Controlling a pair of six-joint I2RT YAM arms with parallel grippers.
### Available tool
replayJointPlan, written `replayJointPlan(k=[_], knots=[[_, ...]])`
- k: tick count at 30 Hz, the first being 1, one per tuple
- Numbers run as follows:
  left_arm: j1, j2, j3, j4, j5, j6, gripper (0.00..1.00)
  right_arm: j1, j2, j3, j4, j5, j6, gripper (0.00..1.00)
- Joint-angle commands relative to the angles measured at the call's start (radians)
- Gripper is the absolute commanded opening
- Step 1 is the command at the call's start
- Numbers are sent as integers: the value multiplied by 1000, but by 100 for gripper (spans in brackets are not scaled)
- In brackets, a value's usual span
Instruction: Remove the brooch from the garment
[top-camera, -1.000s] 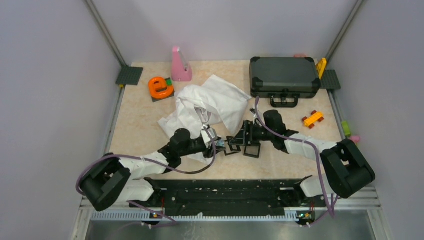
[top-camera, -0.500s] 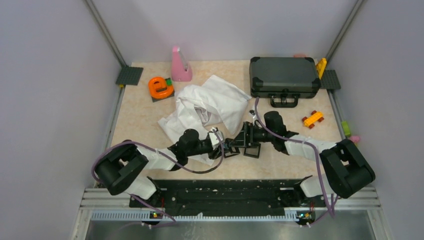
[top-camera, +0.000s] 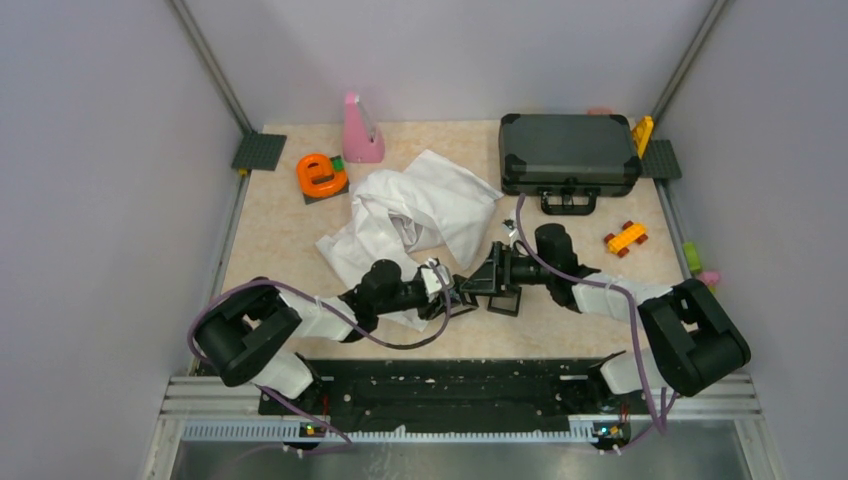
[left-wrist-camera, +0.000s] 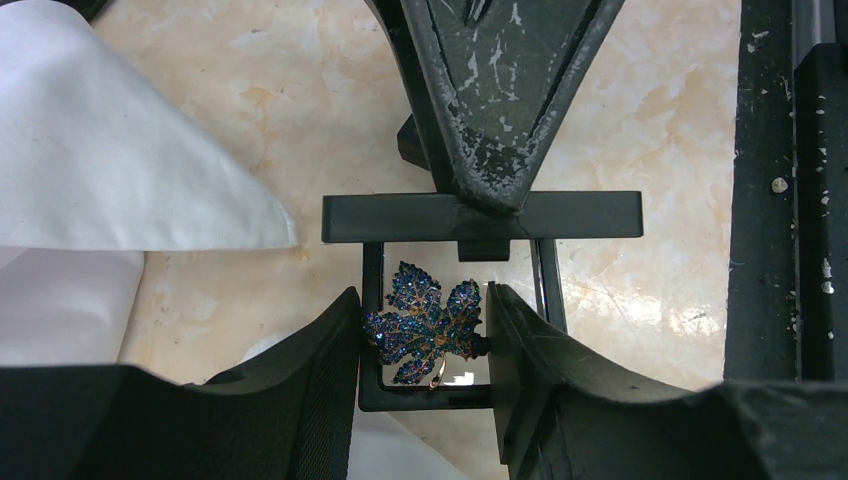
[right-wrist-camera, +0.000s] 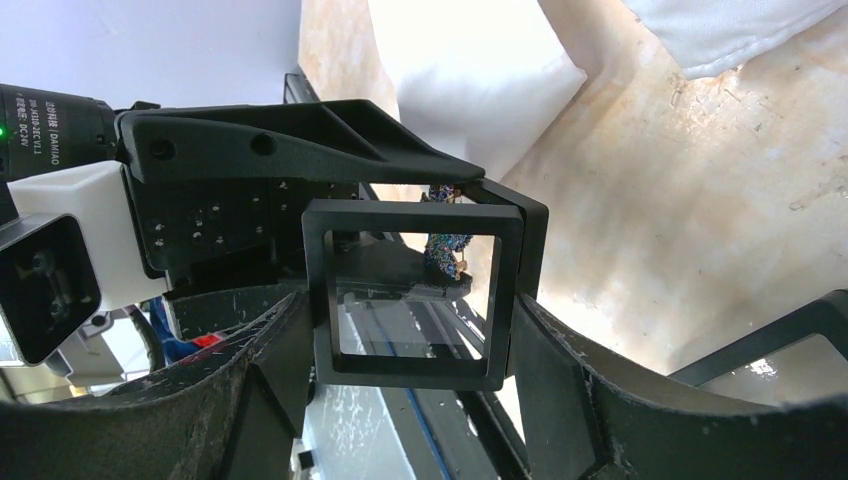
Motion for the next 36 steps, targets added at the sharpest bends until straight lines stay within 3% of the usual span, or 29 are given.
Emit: replayJointPlan(k=[1,25,29,36], knots=[[-8,9,-4,47,14,17,17,-10,-5,3,78,-42,3,39],[-27,86,46,143,123,-6,20,-9,47,0,119,-49,6,39],[-27,83,42,141,134,-13,26,-10,47,1,111,-43,3,38],[-27,62,58,56,115,-37,50,-9,48,4,80,1,-14,38]])
